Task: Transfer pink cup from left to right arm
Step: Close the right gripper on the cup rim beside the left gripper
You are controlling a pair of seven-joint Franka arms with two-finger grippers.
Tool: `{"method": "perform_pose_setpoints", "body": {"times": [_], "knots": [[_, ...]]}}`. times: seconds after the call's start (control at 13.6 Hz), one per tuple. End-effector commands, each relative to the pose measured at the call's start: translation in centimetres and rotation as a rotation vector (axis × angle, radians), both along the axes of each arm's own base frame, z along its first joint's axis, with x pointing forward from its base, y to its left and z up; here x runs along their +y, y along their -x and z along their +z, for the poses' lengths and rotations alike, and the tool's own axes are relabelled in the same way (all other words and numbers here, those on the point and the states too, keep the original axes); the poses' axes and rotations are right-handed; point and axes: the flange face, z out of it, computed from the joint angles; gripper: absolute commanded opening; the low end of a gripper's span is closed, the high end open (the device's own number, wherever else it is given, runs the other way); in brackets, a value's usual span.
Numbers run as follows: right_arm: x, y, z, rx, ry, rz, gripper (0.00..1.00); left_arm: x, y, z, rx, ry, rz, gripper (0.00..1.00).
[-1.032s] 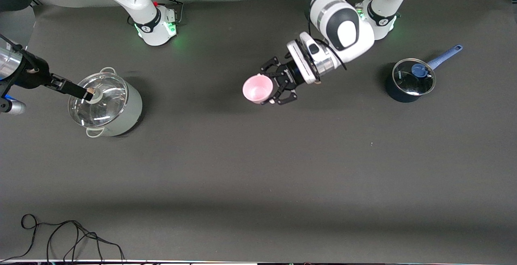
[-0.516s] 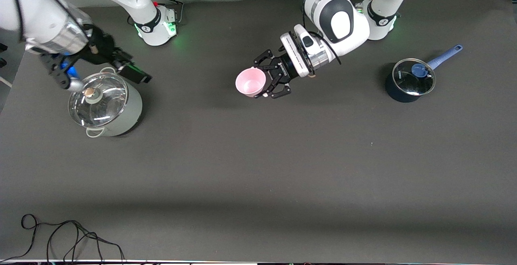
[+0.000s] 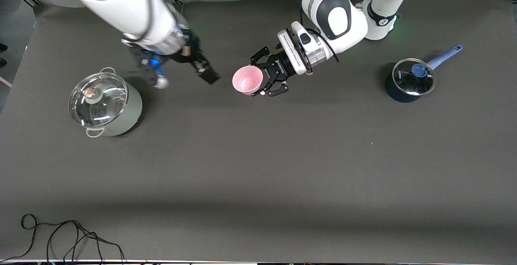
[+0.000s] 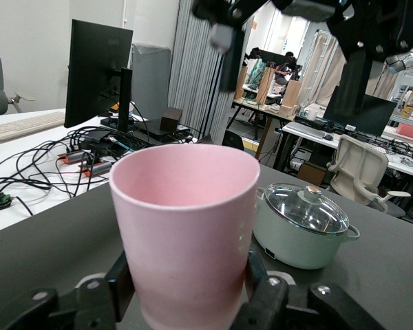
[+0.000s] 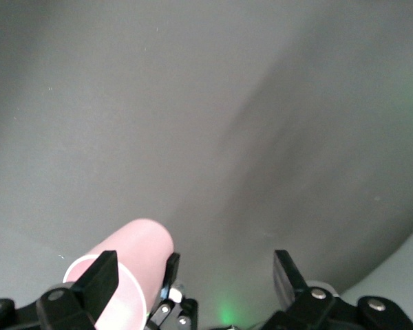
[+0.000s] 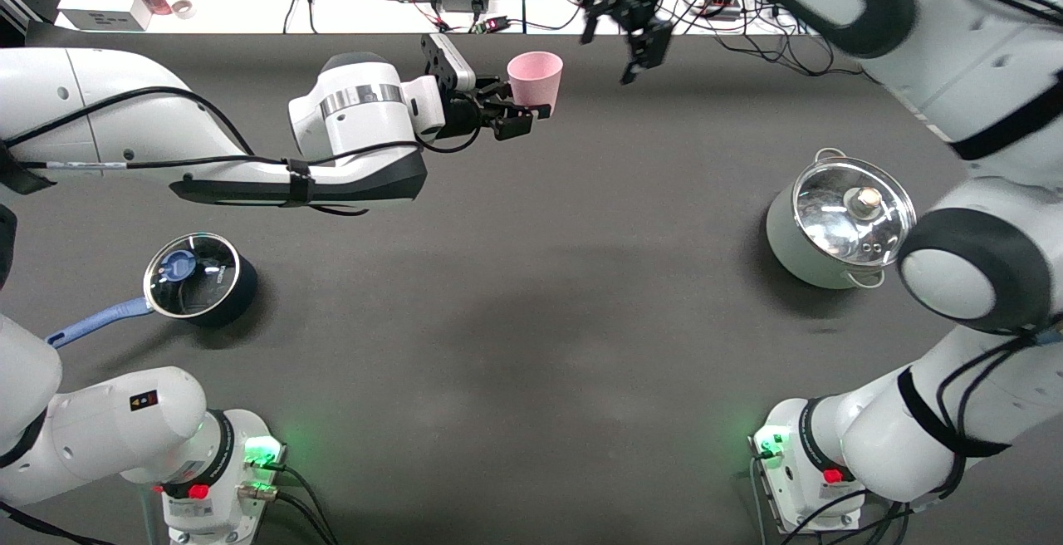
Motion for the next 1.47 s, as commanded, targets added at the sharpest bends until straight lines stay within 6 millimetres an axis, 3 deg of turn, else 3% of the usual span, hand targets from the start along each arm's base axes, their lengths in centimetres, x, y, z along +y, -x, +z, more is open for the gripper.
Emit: {"method": "perform_pose_setpoints", "body": {"times": [0.0, 0.15, 0.44, 0.52, 0.66, 0.81, 0.88, 1.18, 1.25, 1.4], "knots": [[3.8, 0.4, -0.3, 0.006, -0.004, 0.022, 1.0, -0.2, 0.2, 0.9, 0.007, -0.004, 0.021, 0.46], [5.3, 0.9, -1.2, 0.006, -0.004, 0.044, 1.0, -0.1, 0.2, 0.9, 0.01, -0.011, 0.025, 0.46], [5.8, 0.5, -2.6, 0.013, -0.002, 0.048, 0.99, -0.1, 0.2, 0.8, 0.017, -0.008, 0.027, 0.46], [5.9, 0.5, -2.7, 0.014, -0.001, 0.054, 0.94, -0.1, 0.2, 0.8, 0.017, -0.009, 0.027, 0.46], [6.0, 0.3, -3.4, 0.022, 0.002, 0.059, 0.67, -0.1, 0.1, 0.9, 0.018, -0.007, 0.027, 0.46], [6.4, 0.5, -3.5, 0.023, -0.001, 0.071, 0.05, -0.1, 0.2, 0.8, 0.019, -0.008, 0.027, 0.47], [6.4, 0.5, -3.3, 0.018, -0.006, 0.084, 0.0, -0.1, 0.2, 0.8, 0.02, -0.007, 0.027, 0.48], [5.9, 0.2, -2.9, 0.01, -0.011, 0.086, 0.0, -0.1, 0.1, 0.7, 0.022, -0.007, 0.028, 0.52], [5.8, 0.2, -2.8, 0.006, -0.014, 0.096, 0.0, 0.0, 0.0, 0.7, 0.023, -0.007, 0.029, 0.59], [5.1, -0.3, -2.6, -0.008, -0.021, 0.127, 0.0, 0.0, -0.1, 0.7, 0.041, 0.005, 0.036, 0.99]]}}
